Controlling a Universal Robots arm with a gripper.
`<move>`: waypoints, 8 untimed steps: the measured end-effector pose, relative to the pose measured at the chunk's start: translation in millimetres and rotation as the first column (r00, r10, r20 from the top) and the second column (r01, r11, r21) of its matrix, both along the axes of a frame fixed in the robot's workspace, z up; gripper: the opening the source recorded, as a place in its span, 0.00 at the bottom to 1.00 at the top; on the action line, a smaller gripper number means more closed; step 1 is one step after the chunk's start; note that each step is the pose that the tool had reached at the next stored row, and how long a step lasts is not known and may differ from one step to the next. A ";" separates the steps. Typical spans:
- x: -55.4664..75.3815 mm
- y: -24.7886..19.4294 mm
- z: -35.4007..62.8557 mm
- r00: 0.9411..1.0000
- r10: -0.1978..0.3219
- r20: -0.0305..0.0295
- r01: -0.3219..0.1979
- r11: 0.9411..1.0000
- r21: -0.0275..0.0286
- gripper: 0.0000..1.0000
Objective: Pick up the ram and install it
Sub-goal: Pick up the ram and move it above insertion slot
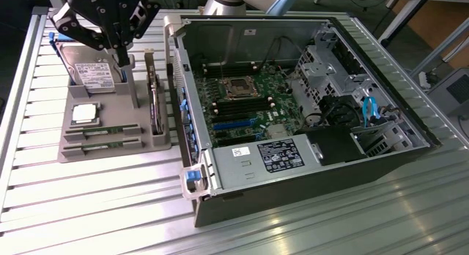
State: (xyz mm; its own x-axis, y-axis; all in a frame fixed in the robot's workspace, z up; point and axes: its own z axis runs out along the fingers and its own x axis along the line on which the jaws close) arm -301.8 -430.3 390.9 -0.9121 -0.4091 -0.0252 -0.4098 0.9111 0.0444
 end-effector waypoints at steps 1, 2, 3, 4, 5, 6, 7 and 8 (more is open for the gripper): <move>0.0 0.0 0.0 1.000 0.011 0.000 -0.011 1.000 0.000 0.10; 0.0 0.0 0.0 1.000 0.017 0.000 -0.017 1.000 0.000 0.10; 0.0 0.0 0.0 1.000 0.023 0.000 -0.023 1.000 0.000 0.10; 0.0 0.0 0.0 1.000 0.030 0.000 -0.030 1.000 0.000 0.10; 0.0 0.0 0.0 0.999 0.036 0.000 -0.036 0.999 0.000 0.10; 0.0 0.0 0.0 0.999 0.043 0.000 -0.043 0.999 0.000 0.10; 0.0 0.0 0.0 0.999 0.049 0.000 -0.049 0.999 0.000 0.10; 0.0 0.0 0.0 0.999 0.055 0.000 -0.055 0.999 0.000 0.10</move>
State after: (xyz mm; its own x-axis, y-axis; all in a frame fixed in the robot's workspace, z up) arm -301.7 -430.3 390.9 -0.8885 -0.4583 -0.0252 -0.4589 0.8874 0.0444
